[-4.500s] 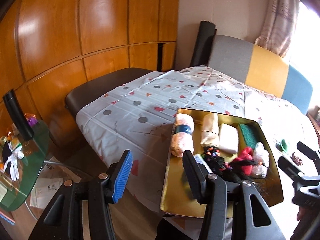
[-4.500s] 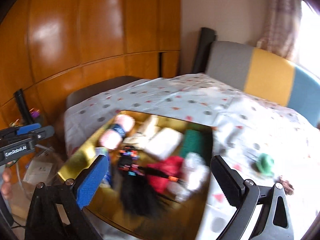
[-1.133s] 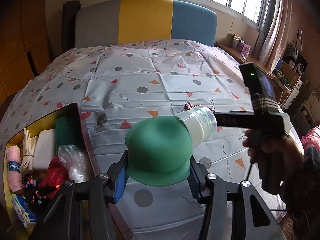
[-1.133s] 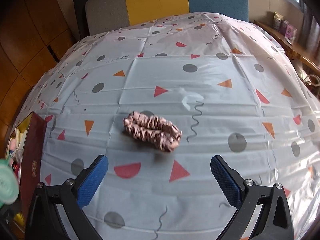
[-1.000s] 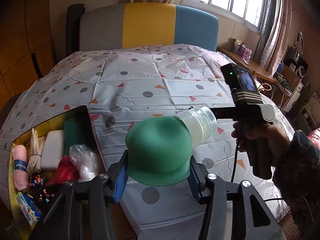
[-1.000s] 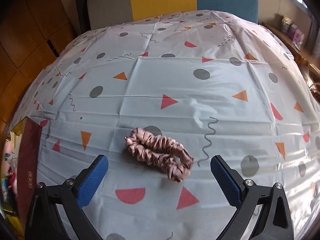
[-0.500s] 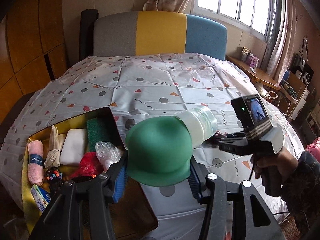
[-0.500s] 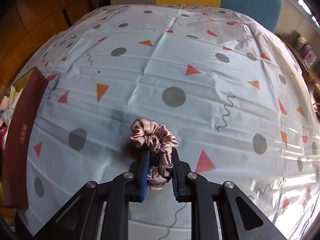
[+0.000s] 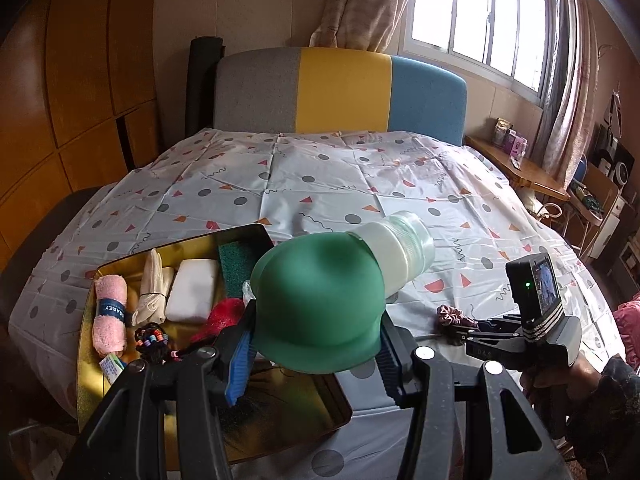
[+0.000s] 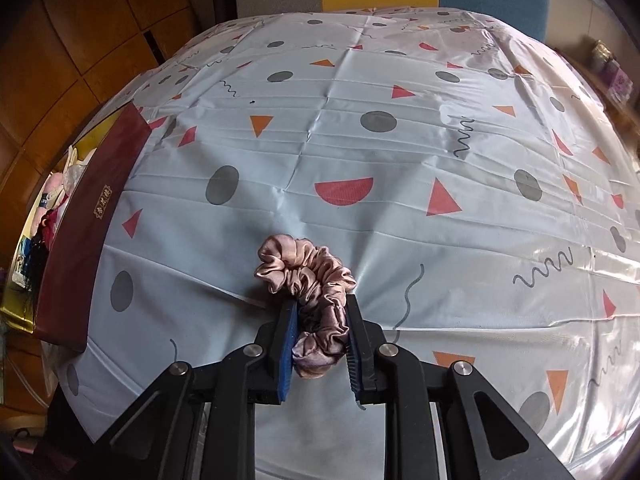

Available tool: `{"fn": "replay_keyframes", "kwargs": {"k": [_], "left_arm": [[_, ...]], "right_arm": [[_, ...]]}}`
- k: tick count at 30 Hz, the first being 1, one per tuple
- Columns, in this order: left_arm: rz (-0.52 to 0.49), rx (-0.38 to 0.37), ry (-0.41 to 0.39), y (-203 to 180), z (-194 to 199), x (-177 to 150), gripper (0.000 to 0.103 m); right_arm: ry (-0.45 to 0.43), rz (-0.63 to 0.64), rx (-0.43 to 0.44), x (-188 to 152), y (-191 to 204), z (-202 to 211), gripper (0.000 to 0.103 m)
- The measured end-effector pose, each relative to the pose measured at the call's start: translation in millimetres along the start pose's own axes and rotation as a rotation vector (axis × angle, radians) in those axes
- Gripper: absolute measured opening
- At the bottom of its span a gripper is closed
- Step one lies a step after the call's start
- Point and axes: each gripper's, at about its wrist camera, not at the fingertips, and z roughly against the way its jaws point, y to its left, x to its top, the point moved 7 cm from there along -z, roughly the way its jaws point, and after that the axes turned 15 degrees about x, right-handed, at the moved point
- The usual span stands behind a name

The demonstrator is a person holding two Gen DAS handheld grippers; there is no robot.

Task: Organize soft objects
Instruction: 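Carry the green bottle into the tin box and open the left tool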

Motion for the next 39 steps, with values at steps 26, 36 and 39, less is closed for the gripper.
{"fn": "replay_keyframes", "kwargs": {"k": [26, 36, 39], "left_arm": [[0.123, 0.109, 0.057, 80, -10, -35, 0.053], [0.229, 0.177, 0.106, 151, -14, -56, 0.053], [0.276, 0.216, 0.114, 184, -8, -65, 0.053]], "right_arm": [[-0.148, 0.111, -0.103, -9, 8, 1, 0.022], [-0.155, 0.106, -0.099, -9, 8, 1, 0.022], [-0.157, 0.104, -0.100, -9, 8, 1, 0.022]]}}
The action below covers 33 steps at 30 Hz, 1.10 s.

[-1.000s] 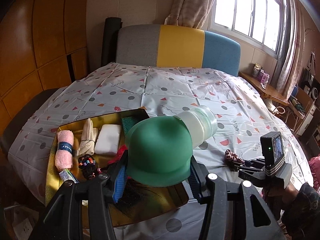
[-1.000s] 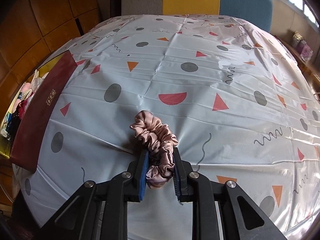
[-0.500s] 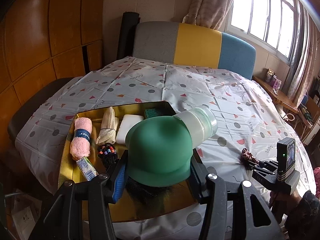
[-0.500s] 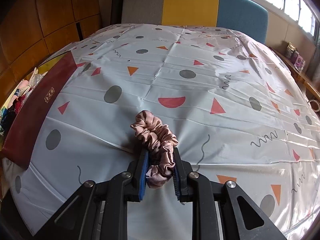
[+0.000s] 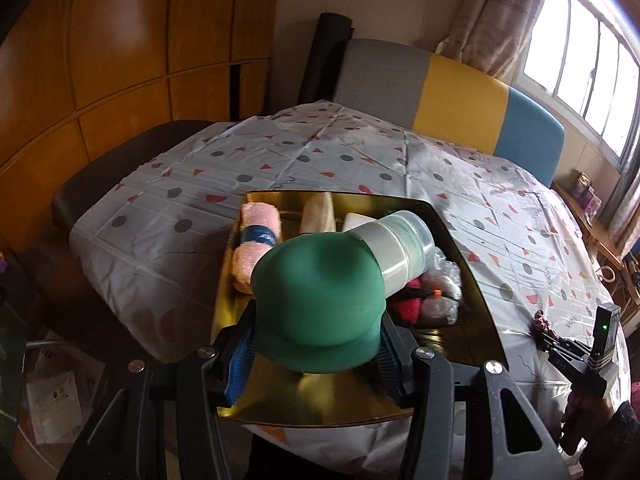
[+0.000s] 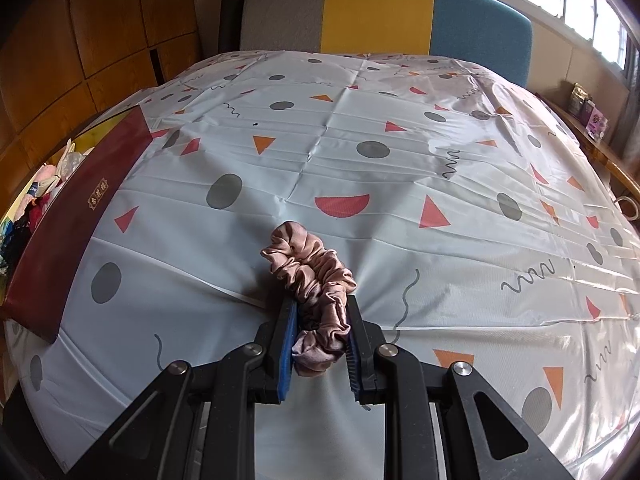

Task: Organize soft objects
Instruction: 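Carry the green bottle into the tin box and open the left tool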

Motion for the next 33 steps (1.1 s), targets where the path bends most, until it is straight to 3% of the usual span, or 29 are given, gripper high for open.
{"fn": "replay_keyframes", "kwargs": {"k": [4, 7, 13, 16, 20, 24, 27, 33], "left_arm": [[0.046, 0.040, 0.034, 35, -5, -10, 0.053], [0.056, 0.026, 0.080, 35, -12, -21, 0.053], [-0.017, -0.111, 0.115, -21, -14, -27, 0.053], [-0.042, -0.142, 0.148, -47, -26, -29, 0.053], [-0.032, -0.110, 0.226, -60, -54, -35, 0.055], [-0.035, -0.093, 0.263, -62, -69, -42, 0.072], [-0.024, -0.057, 0.292, -55, -76, -47, 0.072], [-0.038, -0.024, 0.248, -49, -71, -48, 0.072]], "right_arm": [[-0.001, -0.003, 0.001, 0, 0, 0, 0.022], [-0.001, -0.003, -0.001, 1, 0, 0, 0.022], [-0.001, -0.002, -0.003, 1, 0, 0, 0.022], [-0.001, -0.002, -0.004, 1, 0, 0, 0.022], [-0.001, -0.001, -0.003, 1, 0, -1, 0.022], [-0.001, -0.002, -0.002, 1, 0, -1, 0.022], [-0.003, -0.007, -0.001, 1, -1, -1, 0.022], [-0.003, -0.006, -0.009, 2, -1, -1, 0.022]]}}
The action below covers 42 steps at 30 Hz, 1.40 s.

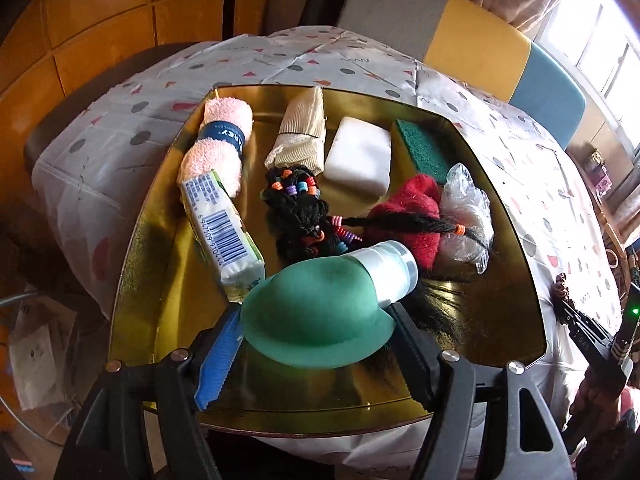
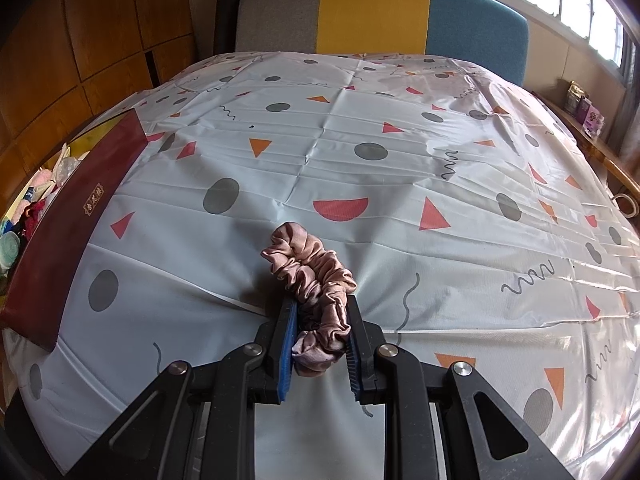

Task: Organize soft objects
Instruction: 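Carry the green bottle into the tin box and open the left tool, then carry the pink scrunchie into the tin box and open the right tool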

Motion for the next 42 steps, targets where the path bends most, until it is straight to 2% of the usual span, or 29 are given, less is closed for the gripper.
{"fn": "replay_keyframes", "kwargs": {"k": [6, 13, 21, 32, 42], "left_arm": [[-0.027, 0.034, -0.022, 1, 9, 0, 0.073], [-0.049, 0.087, -0.122, 10, 34, 0, 0.074], [-0.032, 0.120, -0.201, 21, 56, 7, 0.075], [0.004, 0.128, -0.253, 32, 77, 16, 0.075], [0.075, 0.158, -0.260, 59, 79, 19, 0.075]], "right_arm": [[0.002, 0.005, -0.014, 1, 2, -1, 0.022], [0.002, 0.010, -0.029, 0, 3, -1, 0.022], [0.004, 0.011, -0.046, 0, 5, -1, 0.022], [0.027, -0.007, -0.078, 0, 7, 0, 0.022], [0.076, -0.027, -0.080, -2, 10, 2, 0.021]]}}
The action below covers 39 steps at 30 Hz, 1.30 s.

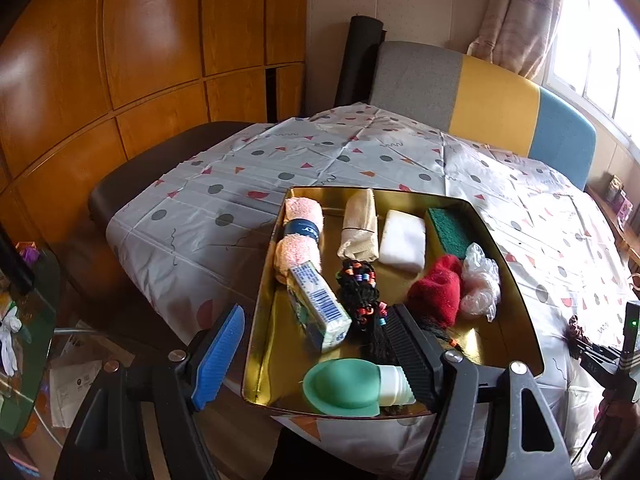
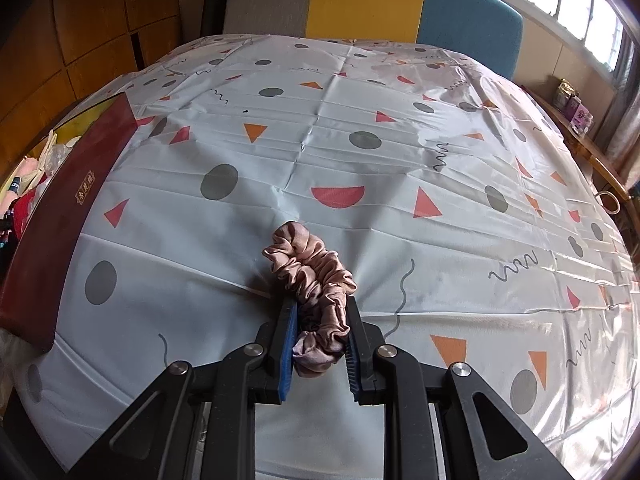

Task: Organize soft objects
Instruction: 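Carry the pink scrunchie into the tin box and open the right tool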

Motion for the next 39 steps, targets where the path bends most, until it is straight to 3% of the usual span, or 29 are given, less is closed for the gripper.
{"fn": "replay_keyframes", "kwargs": {"k": [7, 13, 21, 27, 33, 39], "left_arm": [[0.040, 0.015, 0.002, 18, -3, 0, 0.075], [0.067, 0.031, 0.008, 30, -7, -1, 0.075], [0.115, 0.074, 0.023, 50, -14, -3, 0.075], [0.138, 0.094, 0.013, 60, -15, -2, 0.075], [0.123, 0.104, -0.005, 57, -11, 1, 0.075], [0.098, 0.106, -0.030, 51, -3, 3, 0.075]], "right_arm": [[0.037, -0.046, 0.042, -2, 8, 4, 0.019], [-0.015, 0.001, 0.089, 18, 42, 24, 0.019], [-0.064, 0.188, 0.306, 69, 169, 40, 0.019], [0.018, 0.311, 0.453, 77, 274, 9, 0.019], [0.128, 0.365, 0.451, 69, 326, -44, 0.021], [0.149, 0.368, 0.425, 61, 326, -60, 0.035]]}}
